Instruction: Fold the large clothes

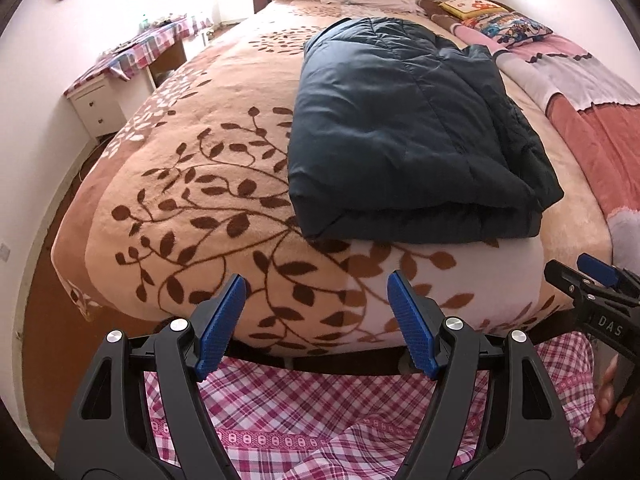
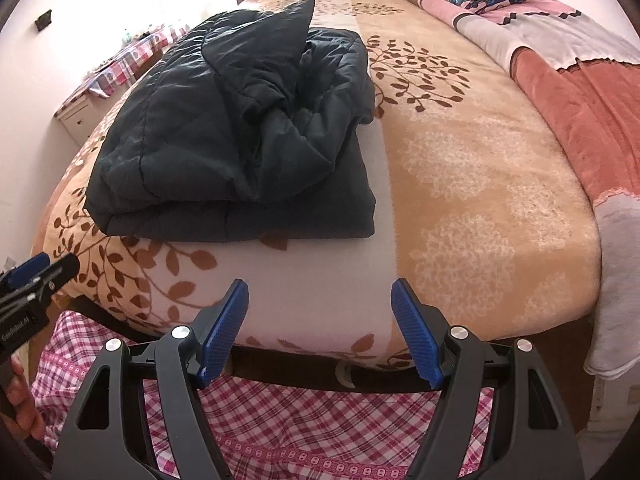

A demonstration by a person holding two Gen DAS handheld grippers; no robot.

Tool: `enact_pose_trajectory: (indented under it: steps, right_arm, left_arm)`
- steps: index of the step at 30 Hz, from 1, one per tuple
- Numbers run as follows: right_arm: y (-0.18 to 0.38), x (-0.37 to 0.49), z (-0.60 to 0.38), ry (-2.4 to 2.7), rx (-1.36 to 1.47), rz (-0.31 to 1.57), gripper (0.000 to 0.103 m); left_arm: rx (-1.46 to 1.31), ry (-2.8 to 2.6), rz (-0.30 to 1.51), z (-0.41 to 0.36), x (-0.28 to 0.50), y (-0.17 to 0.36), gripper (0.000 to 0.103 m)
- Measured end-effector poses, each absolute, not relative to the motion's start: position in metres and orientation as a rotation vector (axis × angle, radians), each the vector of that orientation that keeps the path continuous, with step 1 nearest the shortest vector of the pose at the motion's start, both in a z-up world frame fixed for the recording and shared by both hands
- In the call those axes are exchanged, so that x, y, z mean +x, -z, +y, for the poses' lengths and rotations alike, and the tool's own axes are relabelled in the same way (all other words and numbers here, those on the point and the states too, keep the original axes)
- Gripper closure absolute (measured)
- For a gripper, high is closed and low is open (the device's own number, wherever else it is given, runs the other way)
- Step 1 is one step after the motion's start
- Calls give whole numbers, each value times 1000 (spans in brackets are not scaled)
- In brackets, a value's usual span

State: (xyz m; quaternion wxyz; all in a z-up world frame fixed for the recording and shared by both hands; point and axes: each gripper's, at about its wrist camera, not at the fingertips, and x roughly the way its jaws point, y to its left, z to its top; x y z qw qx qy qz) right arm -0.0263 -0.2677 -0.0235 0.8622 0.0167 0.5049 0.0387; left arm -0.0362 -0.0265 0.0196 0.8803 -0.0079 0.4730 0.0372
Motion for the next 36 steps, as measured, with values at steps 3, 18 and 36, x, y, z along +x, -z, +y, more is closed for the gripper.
enact_pose_trajectory:
  steps: [3,18,36]
  right_arm:
    - [24,-27,-266,-78,28,1061,31]
    - [26,-27,-263,-84,16,1068,31]
    - [29,-26,-262,-94,12,1076,31]
  left_arm:
    - [-9,-77,985,-28,-37,-19,30]
    - [-26,-70,1016,-29,-35,-13,31]
    - [-37,-56,1023,-29,-34,-11,31]
